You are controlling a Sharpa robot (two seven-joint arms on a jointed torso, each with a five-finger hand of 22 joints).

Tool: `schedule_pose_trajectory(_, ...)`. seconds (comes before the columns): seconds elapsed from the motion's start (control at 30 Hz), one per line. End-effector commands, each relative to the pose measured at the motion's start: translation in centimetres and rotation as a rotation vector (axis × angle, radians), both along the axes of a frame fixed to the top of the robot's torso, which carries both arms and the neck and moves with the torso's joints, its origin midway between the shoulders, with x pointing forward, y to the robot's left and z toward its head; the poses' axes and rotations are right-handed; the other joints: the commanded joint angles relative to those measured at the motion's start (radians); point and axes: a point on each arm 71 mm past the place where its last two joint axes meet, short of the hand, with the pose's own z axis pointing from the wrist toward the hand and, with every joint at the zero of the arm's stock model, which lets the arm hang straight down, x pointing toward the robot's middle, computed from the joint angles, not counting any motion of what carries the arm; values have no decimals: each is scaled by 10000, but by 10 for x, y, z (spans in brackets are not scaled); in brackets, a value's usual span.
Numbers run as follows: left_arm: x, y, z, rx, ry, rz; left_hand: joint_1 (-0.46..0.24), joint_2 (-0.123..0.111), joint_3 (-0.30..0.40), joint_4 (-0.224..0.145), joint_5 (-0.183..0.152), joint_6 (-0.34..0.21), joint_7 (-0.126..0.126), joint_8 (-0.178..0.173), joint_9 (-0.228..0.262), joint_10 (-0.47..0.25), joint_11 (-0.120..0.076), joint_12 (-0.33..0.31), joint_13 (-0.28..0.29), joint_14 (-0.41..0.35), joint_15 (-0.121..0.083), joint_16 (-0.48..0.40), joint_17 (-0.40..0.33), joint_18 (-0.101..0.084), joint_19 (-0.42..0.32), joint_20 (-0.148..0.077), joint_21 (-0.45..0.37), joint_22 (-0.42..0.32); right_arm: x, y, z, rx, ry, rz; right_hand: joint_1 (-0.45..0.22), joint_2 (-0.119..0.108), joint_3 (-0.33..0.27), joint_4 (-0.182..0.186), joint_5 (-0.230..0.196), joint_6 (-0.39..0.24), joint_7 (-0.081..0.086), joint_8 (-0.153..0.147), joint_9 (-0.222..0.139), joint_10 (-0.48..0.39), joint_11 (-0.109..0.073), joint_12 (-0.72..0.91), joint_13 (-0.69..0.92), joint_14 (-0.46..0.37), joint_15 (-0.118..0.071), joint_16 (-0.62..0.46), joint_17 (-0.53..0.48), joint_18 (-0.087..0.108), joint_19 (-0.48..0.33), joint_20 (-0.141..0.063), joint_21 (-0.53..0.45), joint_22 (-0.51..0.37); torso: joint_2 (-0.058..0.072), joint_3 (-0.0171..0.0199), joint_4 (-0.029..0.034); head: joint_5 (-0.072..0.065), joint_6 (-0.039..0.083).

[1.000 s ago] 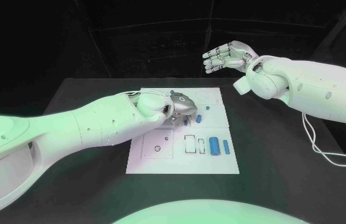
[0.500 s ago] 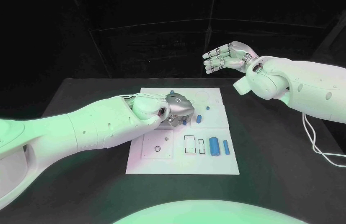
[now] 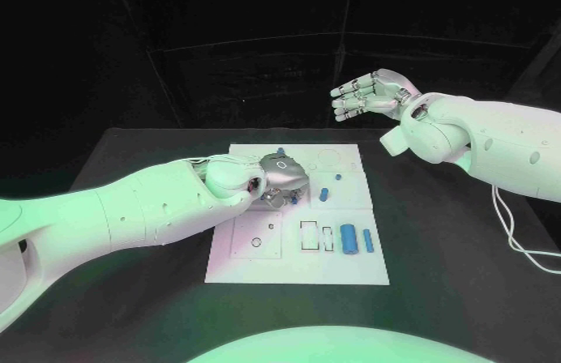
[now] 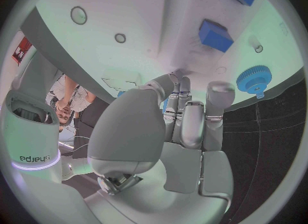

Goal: Assemble the parts on the task board

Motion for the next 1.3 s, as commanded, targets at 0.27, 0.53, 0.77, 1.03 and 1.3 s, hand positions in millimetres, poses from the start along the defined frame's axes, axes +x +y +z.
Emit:
schedule_pose_trajectory(0.27, 7, 5, 19, -945, -35, 648, -172, -56, 48, 37, -72, 150, 76, -79, -7, 115, -6, -91, 9, 42, -17, -37, -74, -118, 99, -6, 71, 33, 0, 0, 2, 39, -88, 62, -37, 67, -48, -24, -72, 13, 348, 46, 1, -24, -38, 52, 0, 18, -48, 5, -11, 123, 80, 20, -75, -1, -5, 9, 1, 27, 33)
schedule_pose_trajectory(0.53, 16, 15, 43, -1848, 168, 1332, -239, -83, 32, 70, -80, 168, 76, -88, -2, 139, -7, -121, 14, 40, -18, -47, -94, -130, 126, -8, 123, 86, 0, -1, 2, 34, -94, 35, -47, 70, -53, -22, -97, 16, 348, 44, 0, -26, -38, 53, 0, 17, -47, 4, -12, 123, 82, 21, -81, -1, -10, 10, 12, 37, 104)
schedule_pose_trajectory(0.77, 23, 38, 55, -2618, 966, 2315, -303, -107, 7, 106, -93, 176, 73, -101, 1, 153, -8, -153, 18, 38, -19, -58, -116, -127, 123, -8, 108, 78, 0, -4, 2, 23, -98, -9, -47, 70, -53, -22, -97, 16, 348, 44, 0, -26, -38, 53, 0, 17, -47, 4, -12, 123, 82, 21, -81, -1, -7, 2, 17, 55, 154)
schedule_pose_trajectory(1.03, 30, 75, 54, -3245, 1980, 3489, -337, -116, -10, 126, -107, 175, 72, -111, 1, 156, -7, -173, 19, 39, -19, -61, -119, -125, 121, -9, 102, 76, 1, -7, 2, 5, -101, -77, -47, 70, -53, -22, -97, 16, 348, 44, 0, -26, -38, 53, 0, 17, -47, 4, -12, 123, 82, 21, -81, -1, -2, -6, 8, 77, 166)
schedule_pose_trajectory(1.3, 32, 103, 49, -3825, 2563, 4295, -350, -126, -20, 132, -115, 173, 72, -117, 1, 156, -7, -183, 19, 42, -19, -57, -109, -125, 120, -10, 100, 77, 1, -9, 2, -4, -100, -105, -47, 70, -53, -22, -97, 16, 348, 44, 0, -26, -38, 53, 0, 17, -47, 4, -12, 123, 82, 21, -81, -1, -2, 1, 11, 189, 173)
